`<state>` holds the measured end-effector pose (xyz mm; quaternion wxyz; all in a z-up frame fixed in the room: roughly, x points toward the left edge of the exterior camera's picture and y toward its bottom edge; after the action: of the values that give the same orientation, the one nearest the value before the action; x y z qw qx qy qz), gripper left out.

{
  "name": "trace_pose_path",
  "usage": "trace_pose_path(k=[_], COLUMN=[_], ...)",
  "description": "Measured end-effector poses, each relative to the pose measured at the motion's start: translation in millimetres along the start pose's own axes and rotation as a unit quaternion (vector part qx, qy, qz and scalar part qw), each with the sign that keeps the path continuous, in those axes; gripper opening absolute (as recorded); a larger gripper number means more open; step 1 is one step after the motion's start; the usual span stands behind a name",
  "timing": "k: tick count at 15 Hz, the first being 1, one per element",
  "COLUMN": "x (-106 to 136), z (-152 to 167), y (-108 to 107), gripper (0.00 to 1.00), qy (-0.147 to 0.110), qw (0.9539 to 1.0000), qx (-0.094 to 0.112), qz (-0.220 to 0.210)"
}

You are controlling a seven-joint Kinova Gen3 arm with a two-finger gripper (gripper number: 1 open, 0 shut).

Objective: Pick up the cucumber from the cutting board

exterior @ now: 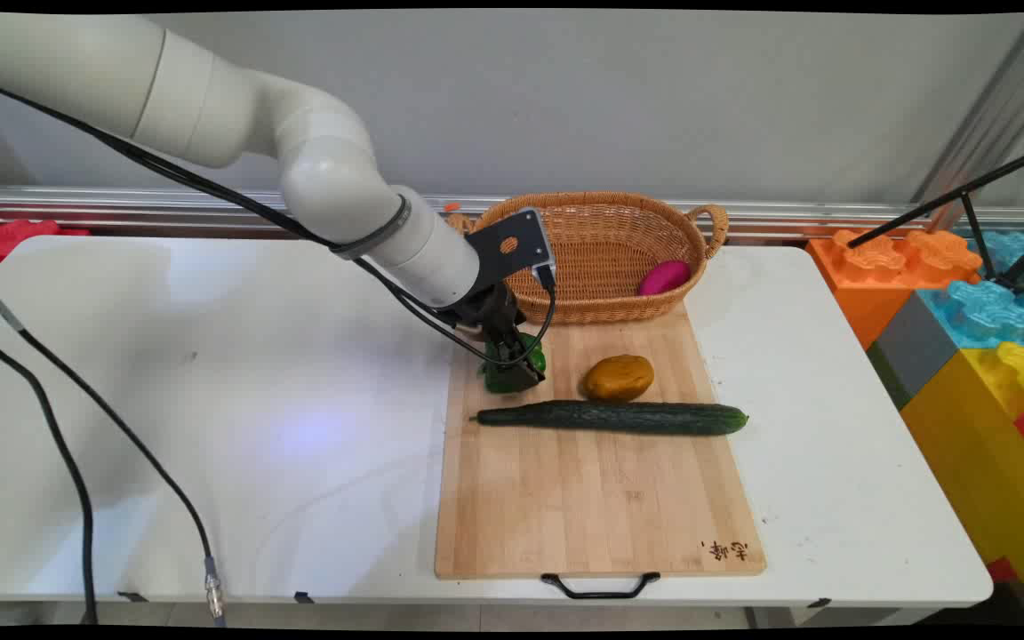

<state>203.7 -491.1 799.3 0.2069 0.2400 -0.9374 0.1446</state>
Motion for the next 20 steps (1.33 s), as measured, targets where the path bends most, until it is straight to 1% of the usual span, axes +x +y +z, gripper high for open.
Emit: trace_pose_path(k=[2, 4, 6, 8, 11, 14, 17, 20], x=[3.5, 7.2, 9.4, 14.9, 23.9, 29.0, 27.6, 26.2], z=[-5.1, -11.7, -18.6, -26.4, -30.2, -27.2, -14.8, -0.4], y=[1.2, 3.5, 8.2, 16.7, 26.3, 33.7, 43.4, 49.8], gripper=[1.00, 1.00, 1.00, 1.00, 1.00, 1.00, 1.00, 1.00], qy=[0.002, 0.002, -0.001, 0.001, 0.009, 0.015, 0.010, 0.006], qw=[1.0000, 0.9999, 0.9993, 0.9982, 0.9966, 0.9952, 0.9946, 0.9946], qx=[-0.004, -0.013, -0.032, -0.054, -0.071, -0.078, -0.083, -0.083], qz=[0.005, 0.010, 0.017, 0.027, 0.043, 0.057, 0.062, 0.062])
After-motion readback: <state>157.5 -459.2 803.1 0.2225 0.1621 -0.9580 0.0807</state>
